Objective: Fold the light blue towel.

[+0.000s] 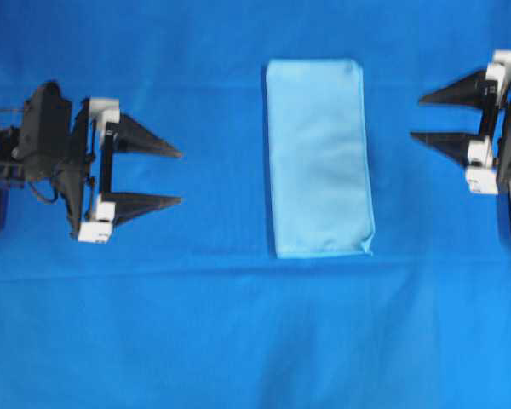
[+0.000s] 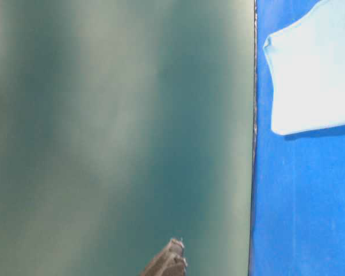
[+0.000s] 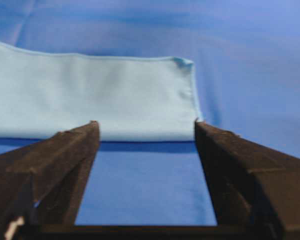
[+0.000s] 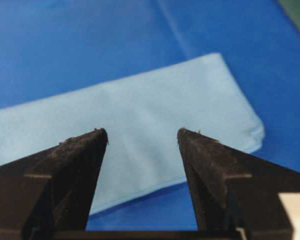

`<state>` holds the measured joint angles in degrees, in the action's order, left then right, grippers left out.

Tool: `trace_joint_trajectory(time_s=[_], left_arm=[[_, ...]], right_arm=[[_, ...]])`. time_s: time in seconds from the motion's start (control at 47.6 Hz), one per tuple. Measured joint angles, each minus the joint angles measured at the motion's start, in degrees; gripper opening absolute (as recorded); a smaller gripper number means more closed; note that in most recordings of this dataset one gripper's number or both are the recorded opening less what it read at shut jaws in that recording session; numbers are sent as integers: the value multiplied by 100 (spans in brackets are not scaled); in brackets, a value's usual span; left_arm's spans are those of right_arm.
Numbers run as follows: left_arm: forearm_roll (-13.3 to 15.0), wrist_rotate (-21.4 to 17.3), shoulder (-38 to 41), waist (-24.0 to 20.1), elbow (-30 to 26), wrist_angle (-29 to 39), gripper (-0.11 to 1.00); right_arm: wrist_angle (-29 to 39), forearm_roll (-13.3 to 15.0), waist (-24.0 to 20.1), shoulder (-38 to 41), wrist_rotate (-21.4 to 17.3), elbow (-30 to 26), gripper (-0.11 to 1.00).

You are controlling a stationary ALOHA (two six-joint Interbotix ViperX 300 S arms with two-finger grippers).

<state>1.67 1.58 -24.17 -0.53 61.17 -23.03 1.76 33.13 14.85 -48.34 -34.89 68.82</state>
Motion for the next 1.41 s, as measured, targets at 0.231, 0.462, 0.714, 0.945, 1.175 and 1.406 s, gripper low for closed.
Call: trace_joint_trajectory(time_s=[0.231, 0.462, 0.714, 0.945, 1.175, 1.406], left_arm=[[0, -18, 0, -62, 18, -70, 73], [0, -18, 105, -79, -44, -158, 73], [0, -158, 932, -598, -712, -255, 73], [0, -308, 2065, -1301, -1503, -105, 73], [0, -308, 3111, -1881, -2171, 53, 73], [0, -308, 4008, -2259, -2716, 70, 72]], right_arm=[[-79, 0, 0, 123, -26, 9, 62], [-79, -9, 70, 123, -26, 0, 62], [-105, 53, 844, 677, 70, -264, 62], [-352, 334, 1784, 1986, 123, -694, 62], [-492, 703, 2145, 3480, 123, -1406, 62], [-773, 844, 2364, 4658, 132, -1942, 61]])
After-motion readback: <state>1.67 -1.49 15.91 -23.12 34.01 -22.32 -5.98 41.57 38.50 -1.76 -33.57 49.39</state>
